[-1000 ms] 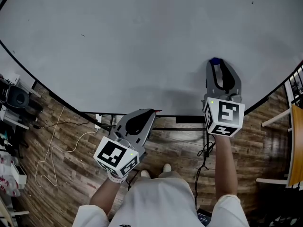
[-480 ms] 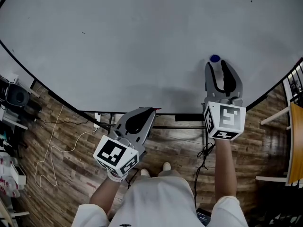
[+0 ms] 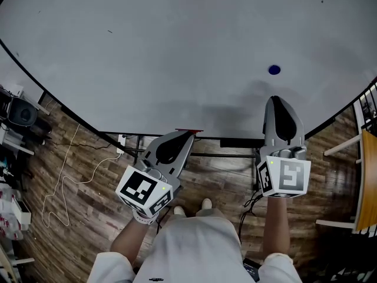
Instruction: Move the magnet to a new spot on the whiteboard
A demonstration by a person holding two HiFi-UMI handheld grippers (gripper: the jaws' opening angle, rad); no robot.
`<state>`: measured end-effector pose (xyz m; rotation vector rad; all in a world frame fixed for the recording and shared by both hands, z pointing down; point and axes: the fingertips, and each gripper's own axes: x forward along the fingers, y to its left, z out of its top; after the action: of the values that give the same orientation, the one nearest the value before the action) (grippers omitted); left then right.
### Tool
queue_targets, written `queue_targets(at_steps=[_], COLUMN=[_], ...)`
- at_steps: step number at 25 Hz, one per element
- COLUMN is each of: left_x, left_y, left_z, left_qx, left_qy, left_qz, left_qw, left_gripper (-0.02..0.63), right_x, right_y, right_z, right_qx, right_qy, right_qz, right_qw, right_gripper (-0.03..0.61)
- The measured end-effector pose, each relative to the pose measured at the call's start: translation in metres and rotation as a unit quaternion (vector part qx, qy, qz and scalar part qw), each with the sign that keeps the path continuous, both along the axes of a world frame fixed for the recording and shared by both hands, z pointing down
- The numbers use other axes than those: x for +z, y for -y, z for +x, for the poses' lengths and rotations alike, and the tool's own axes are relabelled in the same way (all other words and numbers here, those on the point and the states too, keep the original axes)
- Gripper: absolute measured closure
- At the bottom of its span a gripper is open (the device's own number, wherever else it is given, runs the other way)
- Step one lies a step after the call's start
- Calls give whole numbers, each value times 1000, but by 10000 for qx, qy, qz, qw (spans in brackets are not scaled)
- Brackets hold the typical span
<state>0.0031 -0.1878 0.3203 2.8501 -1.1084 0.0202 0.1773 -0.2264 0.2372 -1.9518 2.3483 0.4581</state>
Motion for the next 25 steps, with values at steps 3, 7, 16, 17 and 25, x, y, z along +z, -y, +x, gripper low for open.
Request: queue_targets(at_steps=[3, 7, 16, 17, 25], left_x=[-1, -1, 9, 11, 31], left_y=[-2, -6, -17, -19, -31], left_z=[-3, -9, -33, -36, -48], left_qx=[-53, -161, -468, -503, -729], left_qy=[3, -21, -43, -38, 46], left_qz=[18, 39, 61, 61, 83], left_qw=[10000, 9999, 9989, 9987, 9973], left_gripper=[607, 607, 607, 607, 607], right_x=[7, 24, 85, 90, 125], right_y=[-12, -25, -59, -63, -80], right_z=[-4, -8, -16, -19, -29], right_qx=[-114, -218, -472, -483, -490], right_qy=[69, 183, 528, 500, 433], right_qz=[-89, -268, -803, -818, -1035], right_qw=[9999, 9992, 9942, 9942, 9925], right_gripper=[568, 568, 569, 569, 569])
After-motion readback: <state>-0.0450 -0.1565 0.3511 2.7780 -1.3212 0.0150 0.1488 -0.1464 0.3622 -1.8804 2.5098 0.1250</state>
